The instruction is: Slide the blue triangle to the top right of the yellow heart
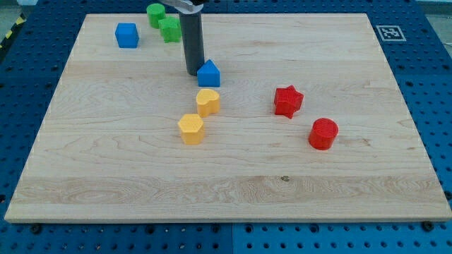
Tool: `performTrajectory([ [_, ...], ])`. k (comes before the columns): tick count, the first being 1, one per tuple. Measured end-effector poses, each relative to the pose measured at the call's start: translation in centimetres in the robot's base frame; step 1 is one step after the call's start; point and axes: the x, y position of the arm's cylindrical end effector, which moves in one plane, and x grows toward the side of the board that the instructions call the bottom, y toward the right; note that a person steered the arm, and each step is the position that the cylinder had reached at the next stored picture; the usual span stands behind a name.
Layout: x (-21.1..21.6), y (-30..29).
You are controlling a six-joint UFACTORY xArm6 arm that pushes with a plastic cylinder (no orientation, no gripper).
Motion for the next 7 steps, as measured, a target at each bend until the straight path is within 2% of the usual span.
performTrajectory([
  [2, 3.0, -2.5],
  [5, 3.0, 3.2],
  [6, 3.0, 2.6],
  [7, 3.0, -1.2],
])
